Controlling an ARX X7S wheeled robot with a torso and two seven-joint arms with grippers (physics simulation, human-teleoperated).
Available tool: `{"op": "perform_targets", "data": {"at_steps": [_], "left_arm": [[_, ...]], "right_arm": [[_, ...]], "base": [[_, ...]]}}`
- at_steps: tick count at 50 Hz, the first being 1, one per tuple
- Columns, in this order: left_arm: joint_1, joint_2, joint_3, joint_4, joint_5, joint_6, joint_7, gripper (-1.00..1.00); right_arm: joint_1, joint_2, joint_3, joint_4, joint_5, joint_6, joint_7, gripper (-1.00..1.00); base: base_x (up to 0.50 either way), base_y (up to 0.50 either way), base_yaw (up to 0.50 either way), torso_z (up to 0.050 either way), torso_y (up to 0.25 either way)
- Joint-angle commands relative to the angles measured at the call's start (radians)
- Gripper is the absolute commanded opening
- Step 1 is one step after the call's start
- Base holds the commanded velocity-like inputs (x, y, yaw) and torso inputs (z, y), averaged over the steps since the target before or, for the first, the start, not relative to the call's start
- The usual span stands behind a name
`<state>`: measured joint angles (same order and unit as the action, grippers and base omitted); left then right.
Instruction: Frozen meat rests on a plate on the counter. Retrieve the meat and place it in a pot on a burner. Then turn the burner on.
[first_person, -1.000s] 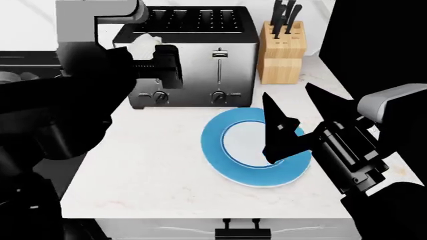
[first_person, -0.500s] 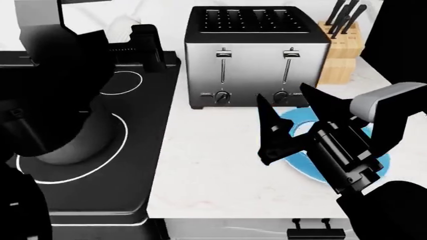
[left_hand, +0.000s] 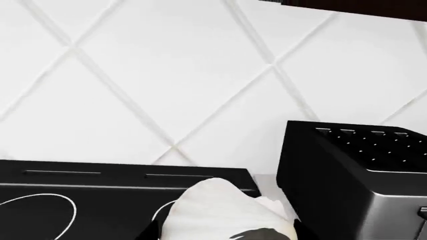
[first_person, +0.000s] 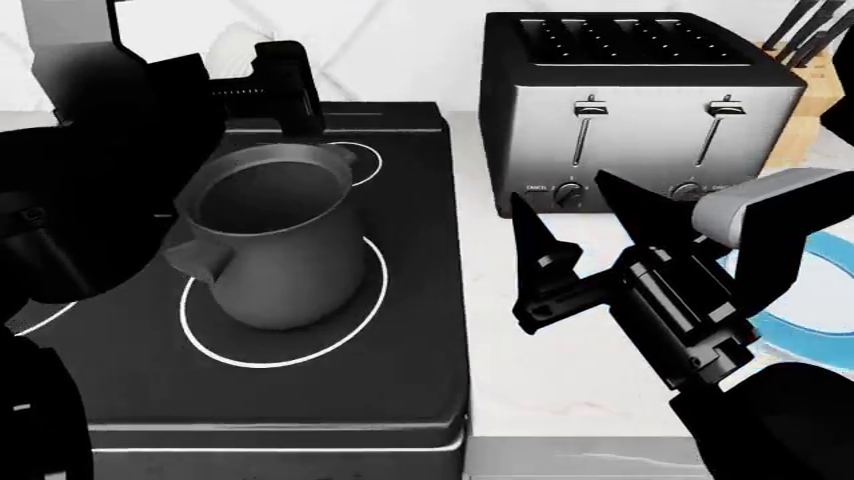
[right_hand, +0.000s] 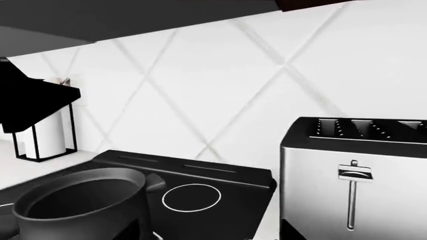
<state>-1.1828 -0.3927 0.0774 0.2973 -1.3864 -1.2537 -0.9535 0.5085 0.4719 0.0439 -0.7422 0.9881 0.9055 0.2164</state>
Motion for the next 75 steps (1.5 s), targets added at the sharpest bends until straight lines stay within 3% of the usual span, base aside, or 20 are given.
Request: {"op": "perform_targets", "data": {"at_steps": [1, 13, 21, 28, 37, 75], "left_arm": [[-0.006, -0.003, 0.005, -0.003, -0.020, 0.012, -0.016, -1.00], [-0.011, -0.006, 0.016, -0.022, -0.020, 0.017, -0.010, -1.00], [-0.070, 0.001, 0.029, -0.160, -0.083, -0.031, -0.028, -1.00], [-0.171, -0.001, 0.105, -0.336, -0.002, -0.038, 0.081, -1.00], [-0.210, -0.008, 0.184, -0.407, 0.077, -0.027, 0.171, -1.00], [-0.288, -0.002, 0.309, -0.618, 0.148, -0.038, 0.312, -1.00]], "right_arm": [[-0.003, -0.001, -0.010, 0.005, -0.008, -0.009, 0.000, 1.00], [0.001, -0.013, -0.002, 0.026, 0.009, -0.009, 0.023, 1.00], [0.009, -0.014, -0.011, 0.036, 0.014, -0.004, 0.026, 1.00], [0.022, -0.011, -0.014, 0.044, 0.024, 0.002, 0.027, 1.00], [0.027, -0.013, -0.031, 0.063, 0.010, -0.002, 0.024, 1.00], [0.020, -0.013, -0.049, 0.103, 0.003, -0.030, 0.010, 1.00]], "base": [[0.00, 0.50, 0.00, 0.000, 0.010], [0.00, 0.21, 0.00, 0.000, 0.000], [0.00, 0.00, 0.00, 0.000, 0.000], [0.00, 0.00, 0.00, 0.000, 0.000], [0.00, 0.00, 0.00, 0.000, 0.000], [0.00, 0.00, 0.00, 0.000, 0.000]]}}
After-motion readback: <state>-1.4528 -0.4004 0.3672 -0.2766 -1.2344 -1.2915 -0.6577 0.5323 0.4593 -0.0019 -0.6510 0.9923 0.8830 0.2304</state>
